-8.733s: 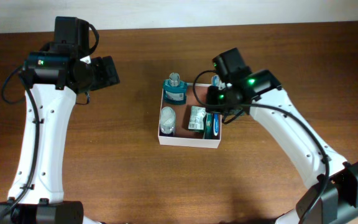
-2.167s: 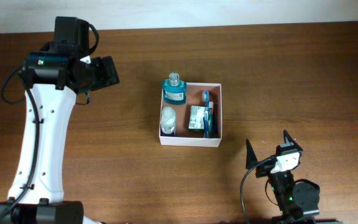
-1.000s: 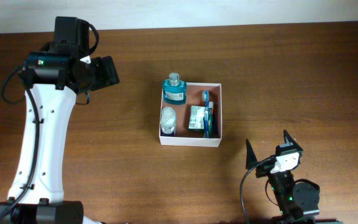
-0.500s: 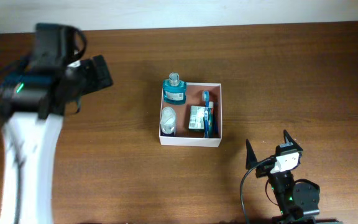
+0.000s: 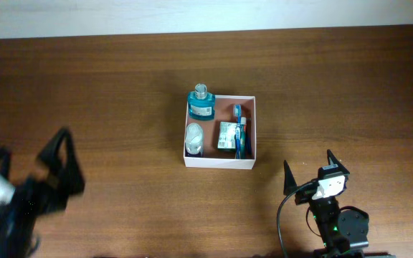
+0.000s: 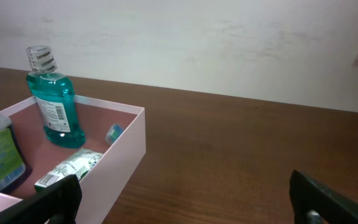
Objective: Pack container
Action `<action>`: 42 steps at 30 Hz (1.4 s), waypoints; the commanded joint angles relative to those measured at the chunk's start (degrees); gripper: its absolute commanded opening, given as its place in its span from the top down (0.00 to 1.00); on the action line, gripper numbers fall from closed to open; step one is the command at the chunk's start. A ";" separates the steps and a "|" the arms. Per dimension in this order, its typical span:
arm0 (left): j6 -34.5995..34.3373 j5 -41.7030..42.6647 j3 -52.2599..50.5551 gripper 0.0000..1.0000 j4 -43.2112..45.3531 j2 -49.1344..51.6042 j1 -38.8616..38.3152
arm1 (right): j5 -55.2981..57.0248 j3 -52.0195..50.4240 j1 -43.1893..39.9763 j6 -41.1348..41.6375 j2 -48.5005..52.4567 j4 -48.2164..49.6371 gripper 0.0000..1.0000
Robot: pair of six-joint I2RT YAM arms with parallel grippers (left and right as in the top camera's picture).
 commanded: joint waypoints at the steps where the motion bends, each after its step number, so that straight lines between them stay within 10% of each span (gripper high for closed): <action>1: 0.70 -3.89 0.28 0.01 -1.57 -5.01 0.13 | -0.09 -0.26 -0.52 -0.35 -0.52 -0.37 0.02; 13: -0.22 -0.87 0.07 0.00 -23.58 -22.36 0.13 | -0.09 -0.26 -0.52 -0.35 -0.52 -0.37 0.02; 35: -0.20 0.26 -21.86 0.01 -23.15 -39.28 0.35 | -0.09 -0.26 -0.52 -0.35 -0.52 -0.37 0.02; 42: -0.20 0.28 -29.75 0.01 -6.93 -43.34 2.03 | -0.09 -0.26 -0.52 -0.35 -0.52 -0.37 0.02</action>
